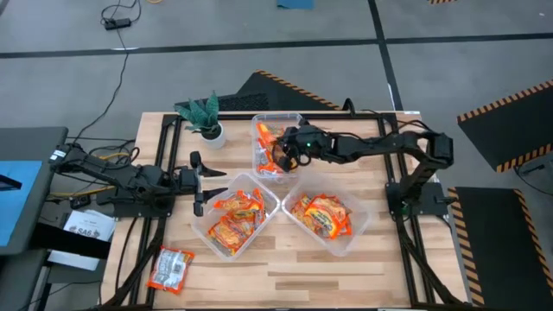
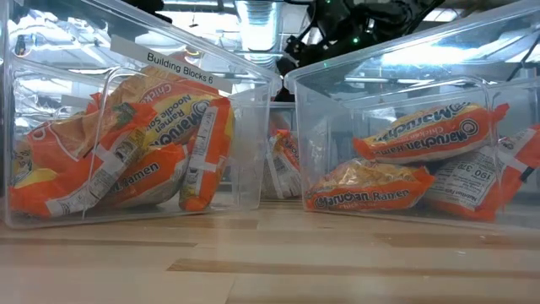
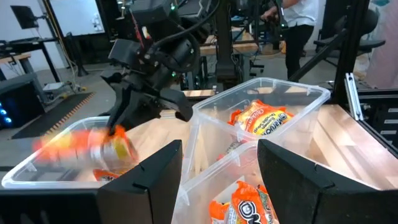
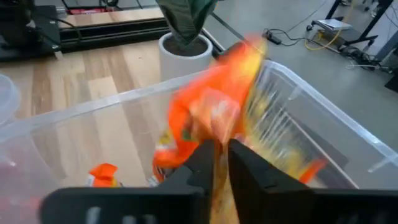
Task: Sort Maruchan noodles
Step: Put the orange noodle pack into the top transparent container, then put the orange noodle pack into the bottom right transparent container
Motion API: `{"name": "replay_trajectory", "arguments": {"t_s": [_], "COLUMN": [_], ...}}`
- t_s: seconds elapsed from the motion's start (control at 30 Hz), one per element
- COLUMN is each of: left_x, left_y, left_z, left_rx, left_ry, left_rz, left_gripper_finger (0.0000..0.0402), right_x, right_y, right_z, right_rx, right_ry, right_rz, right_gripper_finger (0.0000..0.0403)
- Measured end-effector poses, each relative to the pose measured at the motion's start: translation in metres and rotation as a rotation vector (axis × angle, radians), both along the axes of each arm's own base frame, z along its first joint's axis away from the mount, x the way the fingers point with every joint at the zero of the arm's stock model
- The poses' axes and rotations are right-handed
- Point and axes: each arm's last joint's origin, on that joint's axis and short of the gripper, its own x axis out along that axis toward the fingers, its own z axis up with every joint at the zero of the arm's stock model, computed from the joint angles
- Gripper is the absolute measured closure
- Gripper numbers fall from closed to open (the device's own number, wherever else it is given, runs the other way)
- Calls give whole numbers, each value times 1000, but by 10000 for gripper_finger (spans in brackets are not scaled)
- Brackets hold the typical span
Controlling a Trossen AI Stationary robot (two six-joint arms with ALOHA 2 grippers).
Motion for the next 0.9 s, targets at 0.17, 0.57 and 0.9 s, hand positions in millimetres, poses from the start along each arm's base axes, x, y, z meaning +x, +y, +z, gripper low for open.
{"name": "replay_trajectory", "arguments": {"t_s": [0.17,0.57,0.9], "left_x": [0,5,20], "left_y": [0,-14,-80], "left_z": [0,-3,44], "left_rx": [-16,-288,-364], "left_ry": [-4,39,634], "left_rz": [0,-282,-377], "left_gripper_finger": [203,203,203], "right_x": [-9,-56,-62], "right_y": [-1,50,85], "right_z": [11,66,70], "right_rx": [-22,-20,-93], "right_ry": [23,63,93], "right_rz": [-6,68,86], "right_gripper_finger": [261,152,158]}}
